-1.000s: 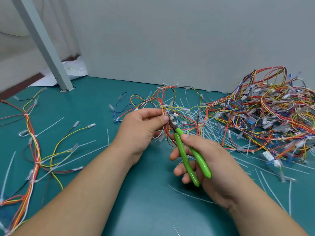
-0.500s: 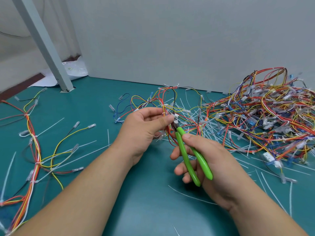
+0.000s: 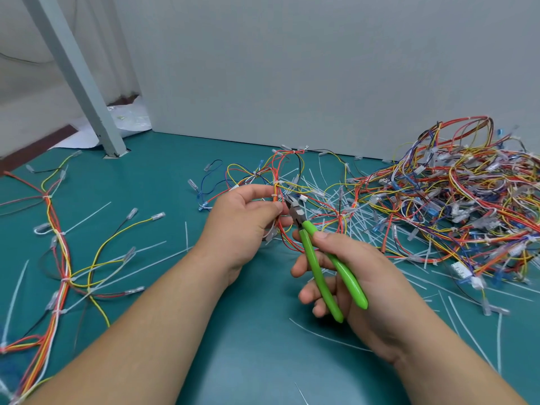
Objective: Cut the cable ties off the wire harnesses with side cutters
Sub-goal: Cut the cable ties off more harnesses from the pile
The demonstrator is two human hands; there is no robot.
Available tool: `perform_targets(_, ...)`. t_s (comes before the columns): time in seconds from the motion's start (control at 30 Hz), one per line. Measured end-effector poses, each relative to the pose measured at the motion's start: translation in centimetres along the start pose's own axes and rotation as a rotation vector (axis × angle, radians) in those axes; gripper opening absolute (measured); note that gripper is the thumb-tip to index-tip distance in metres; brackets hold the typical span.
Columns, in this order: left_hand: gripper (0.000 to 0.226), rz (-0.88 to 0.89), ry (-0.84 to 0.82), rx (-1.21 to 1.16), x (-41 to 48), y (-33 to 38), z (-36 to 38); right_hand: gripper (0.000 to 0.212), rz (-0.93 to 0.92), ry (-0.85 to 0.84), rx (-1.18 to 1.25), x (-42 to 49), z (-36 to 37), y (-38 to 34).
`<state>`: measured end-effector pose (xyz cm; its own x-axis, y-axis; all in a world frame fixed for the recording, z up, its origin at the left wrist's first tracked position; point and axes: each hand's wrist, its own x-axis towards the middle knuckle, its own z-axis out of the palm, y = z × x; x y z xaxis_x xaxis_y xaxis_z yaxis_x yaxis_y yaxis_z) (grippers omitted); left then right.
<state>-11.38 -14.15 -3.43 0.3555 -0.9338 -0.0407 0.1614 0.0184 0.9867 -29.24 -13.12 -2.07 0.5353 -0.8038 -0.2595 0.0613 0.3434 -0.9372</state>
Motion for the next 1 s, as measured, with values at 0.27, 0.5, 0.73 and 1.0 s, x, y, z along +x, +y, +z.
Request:
perform_targets(0.27,0.016,0.069,0.043,0.114,0.14,-0.52,0.28,0.054,0.014,0.049,-0.034,0.09,0.09,0.23)
perform_targets(0.5,0.013,0.11,0.099,0.183,-0.07,-0.52,0.41,0.064,0.015,0.035,-0.028,0.1,0.12,0.25)
perform_targets(0.73,0.013,-0.012,0.091,0.046,-0.24,0.04,0.63,0.056,0.045,0.009,0.052,0.15,0.13,0.25)
perform_targets(1.0,0.028,-0.017,-0.019,0.075,-0.57,-0.09,0.61,0.045,0.043,-0.013,0.101,0.23,0.31,0.15)
